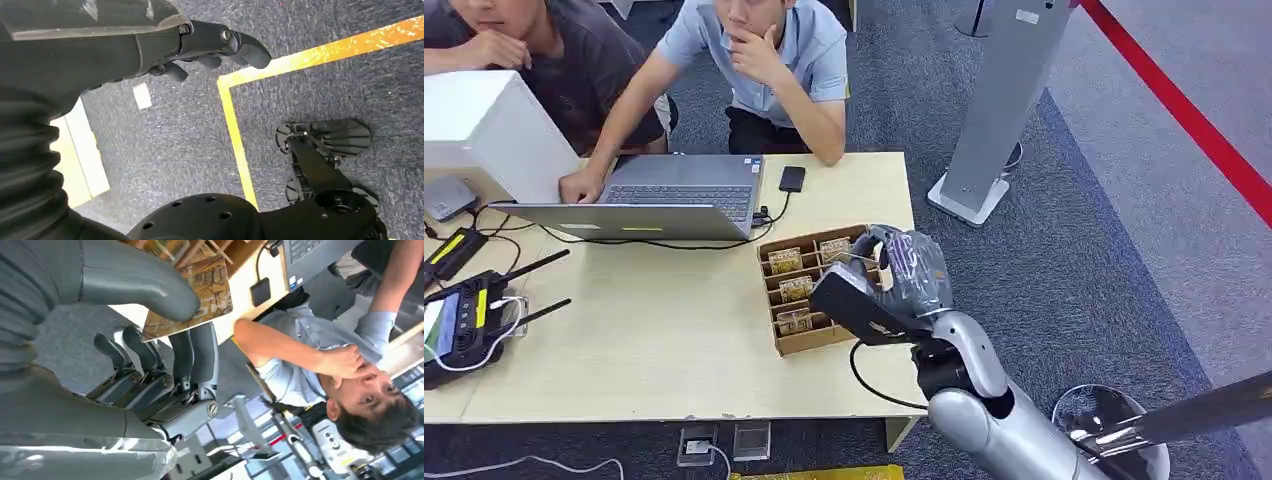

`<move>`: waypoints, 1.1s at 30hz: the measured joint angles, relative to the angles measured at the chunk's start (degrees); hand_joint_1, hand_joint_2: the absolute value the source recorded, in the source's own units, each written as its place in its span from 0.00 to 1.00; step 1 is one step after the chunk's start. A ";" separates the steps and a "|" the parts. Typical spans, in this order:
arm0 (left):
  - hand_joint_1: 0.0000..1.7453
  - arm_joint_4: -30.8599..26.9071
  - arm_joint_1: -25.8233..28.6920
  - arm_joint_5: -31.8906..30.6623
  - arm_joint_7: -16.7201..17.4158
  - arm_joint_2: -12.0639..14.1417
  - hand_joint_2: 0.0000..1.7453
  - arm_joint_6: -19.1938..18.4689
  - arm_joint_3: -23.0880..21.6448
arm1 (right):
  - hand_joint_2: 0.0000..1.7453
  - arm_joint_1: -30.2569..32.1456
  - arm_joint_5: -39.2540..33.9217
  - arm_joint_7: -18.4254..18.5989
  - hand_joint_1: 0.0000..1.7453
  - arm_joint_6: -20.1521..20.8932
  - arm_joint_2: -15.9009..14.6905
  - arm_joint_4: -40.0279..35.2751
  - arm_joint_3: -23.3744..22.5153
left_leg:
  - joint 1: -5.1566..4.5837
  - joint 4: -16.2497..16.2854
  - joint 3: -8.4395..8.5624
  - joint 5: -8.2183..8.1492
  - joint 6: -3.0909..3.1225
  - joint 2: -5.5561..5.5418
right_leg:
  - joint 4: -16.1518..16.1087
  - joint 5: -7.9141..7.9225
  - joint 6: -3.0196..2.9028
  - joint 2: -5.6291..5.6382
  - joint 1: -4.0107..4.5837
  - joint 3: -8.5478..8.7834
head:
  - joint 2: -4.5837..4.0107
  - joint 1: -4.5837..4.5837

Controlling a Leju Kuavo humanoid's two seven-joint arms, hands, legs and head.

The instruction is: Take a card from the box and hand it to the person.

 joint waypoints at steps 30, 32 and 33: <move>0.00 0.00 -0.31 1.53 -1.40 0.35 1.00 -0.17 -0.17 | 1.00 -32.19 2.45 -6.07 0.91 -2.47 14.01 59.29 11.56 | 0.00 0.00 -0.22 0.09 0.00 -0.06 | 0.08 0.06 -0.03 -0.07 0.00 -0.24 | 0.00 0.02; 0.00 0.00 -0.32 1.53 -1.64 0.35 1.00 -0.17 -0.17 | 1.00 -32.27 2.69 -6.07 0.91 -2.89 14.18 60.27 11.89 | 0.00 0.00 -0.21 0.09 0.00 -0.06 | 0.08 0.06 -0.03 -0.06 0.00 -0.25 | 0.00 -0.02; 0.00 0.00 -0.31 1.53 -1.77 0.35 1.00 -0.17 -0.17 | 1.00 -32.30 2.85 -6.09 0.91 -3.15 14.18 60.58 12.11 | 0.00 0.00 -0.22 0.09 0.00 -0.06 | 0.09 0.06 -0.03 -0.06 0.00 -0.25 | 0.00 -0.02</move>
